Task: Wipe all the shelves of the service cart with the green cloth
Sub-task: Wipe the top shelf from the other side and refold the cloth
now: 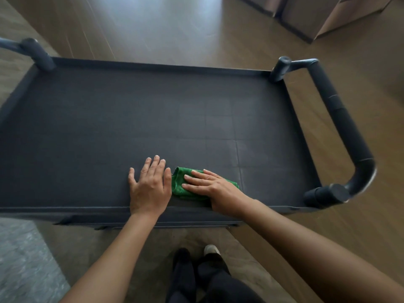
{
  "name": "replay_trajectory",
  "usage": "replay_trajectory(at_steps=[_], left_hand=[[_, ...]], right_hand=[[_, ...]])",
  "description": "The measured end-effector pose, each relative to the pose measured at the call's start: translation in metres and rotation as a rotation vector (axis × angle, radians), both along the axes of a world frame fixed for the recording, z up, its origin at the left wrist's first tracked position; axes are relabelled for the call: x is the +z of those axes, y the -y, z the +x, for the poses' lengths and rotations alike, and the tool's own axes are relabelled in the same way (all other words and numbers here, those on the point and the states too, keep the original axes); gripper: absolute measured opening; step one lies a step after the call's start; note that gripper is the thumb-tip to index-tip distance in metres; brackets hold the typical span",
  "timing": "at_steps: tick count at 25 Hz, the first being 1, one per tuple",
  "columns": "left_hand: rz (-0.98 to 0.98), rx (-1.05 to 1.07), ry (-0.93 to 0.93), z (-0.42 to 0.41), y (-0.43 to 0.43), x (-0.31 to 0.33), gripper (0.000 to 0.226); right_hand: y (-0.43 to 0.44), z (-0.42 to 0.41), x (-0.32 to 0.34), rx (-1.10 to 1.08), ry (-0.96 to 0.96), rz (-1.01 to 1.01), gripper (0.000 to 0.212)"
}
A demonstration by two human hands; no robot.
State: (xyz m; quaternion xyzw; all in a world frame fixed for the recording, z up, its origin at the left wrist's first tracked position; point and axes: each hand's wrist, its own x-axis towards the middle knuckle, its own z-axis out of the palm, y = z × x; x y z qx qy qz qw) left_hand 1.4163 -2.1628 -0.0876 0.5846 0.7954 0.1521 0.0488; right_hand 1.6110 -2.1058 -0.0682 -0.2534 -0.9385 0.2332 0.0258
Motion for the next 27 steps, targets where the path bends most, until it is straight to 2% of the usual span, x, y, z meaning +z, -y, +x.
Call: replay_trajectory(at_steps=[4, 8, 12, 15, 20, 27], left_hand=[[-0.016, 0.003, 0.002, 0.000, 0.000, 0.000, 0.067], [-0.056, 0.008, -0.071, 0.008, -0.003, 0.004, 0.074], [-0.018, -0.027, 0.004, 0.052, -0.015, 0.008, 0.072], [-0.020, -0.091, 0.037, 0.090, -0.019, 0.004, 0.069], [-0.057, -0.065, -0.021, 0.088, -0.018, -0.005, 0.068], [-0.084, -0.079, -0.065, 0.091, -0.019, -0.003, 0.063]], right_hand=[[-0.003, 0.020, 0.002, 0.063, 0.005, -0.038, 0.064], [-0.011, 0.065, 0.002, 0.080, 0.009, -0.059, 0.064], [-0.017, 0.100, 0.001, 0.063, -0.012, -0.043, 0.064], [-0.018, 0.103, -0.001, 0.078, -0.036, -0.047, 0.062], [-0.022, 0.102, -0.006, 0.072, -0.081, -0.044, 0.062], [-0.059, 0.080, -0.009, -0.111, -0.091, -0.031, 0.073]])
